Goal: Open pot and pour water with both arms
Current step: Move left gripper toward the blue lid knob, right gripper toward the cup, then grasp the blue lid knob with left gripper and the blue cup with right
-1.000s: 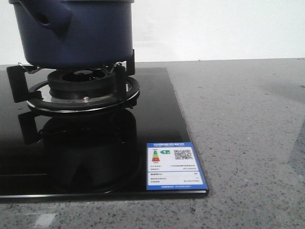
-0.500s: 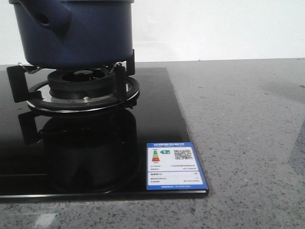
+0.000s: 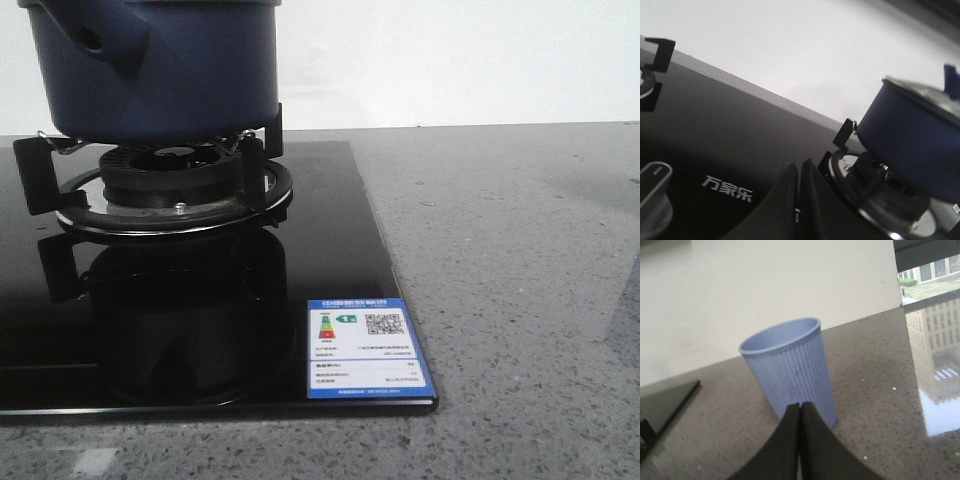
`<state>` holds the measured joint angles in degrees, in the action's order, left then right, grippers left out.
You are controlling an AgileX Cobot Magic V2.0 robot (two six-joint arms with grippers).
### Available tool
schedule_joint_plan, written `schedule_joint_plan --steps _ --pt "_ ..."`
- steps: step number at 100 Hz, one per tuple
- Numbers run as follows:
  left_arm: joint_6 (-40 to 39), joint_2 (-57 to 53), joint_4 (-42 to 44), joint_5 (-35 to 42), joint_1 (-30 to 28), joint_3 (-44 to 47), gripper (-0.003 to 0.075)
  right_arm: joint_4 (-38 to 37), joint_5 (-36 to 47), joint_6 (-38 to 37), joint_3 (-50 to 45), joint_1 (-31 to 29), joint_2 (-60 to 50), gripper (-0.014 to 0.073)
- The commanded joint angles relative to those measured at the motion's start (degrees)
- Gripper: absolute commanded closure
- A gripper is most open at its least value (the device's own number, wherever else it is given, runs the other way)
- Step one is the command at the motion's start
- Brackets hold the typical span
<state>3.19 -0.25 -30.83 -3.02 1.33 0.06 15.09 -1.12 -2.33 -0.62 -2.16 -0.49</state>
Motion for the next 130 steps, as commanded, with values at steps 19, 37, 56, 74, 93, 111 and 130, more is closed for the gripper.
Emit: schedule_joint_plan --steps 19,37,56,74,93,111,130 --pt "-0.5 -1.5 -15.9 5.1 0.3 -0.2 0.0739 8.4 5.2 0.4 0.1 0.1 -1.1 0.0667" --pt "1.4 0.3 -6.1 0.0 0.3 -7.5 0.0740 3.3 -7.1 0.5 8.2 0.1 1.5 0.0645" --pt "10.8 9.9 2.6 -15.9 0.3 -21.8 0.0739 -2.4 -16.4 1.1 19.2 0.1 12.7 0.0645" --pt "16.2 19.2 2.2 -22.6 2.8 -32.0 0.0739 -3.2 -23.4 8.4 29.3 0.4 24.6 0.0646" --pt "19.5 25.8 2.0 -20.4 10.3 -36.2 0.0738 -3.0 -22.9 8.8 34.0 5.1 31.0 0.0646" --pt "19.6 32.8 1.5 -16.7 16.5 -39.8 0.0652 -3.0 -21.9 9.1 35.4 9.7 32.7 0.0566" --pt "19.7 40.6 1.5 -10.0 22.1 -43.2 0.0317 -3.0 -21.9 9.1 35.4 11.6 32.7 0.0096"
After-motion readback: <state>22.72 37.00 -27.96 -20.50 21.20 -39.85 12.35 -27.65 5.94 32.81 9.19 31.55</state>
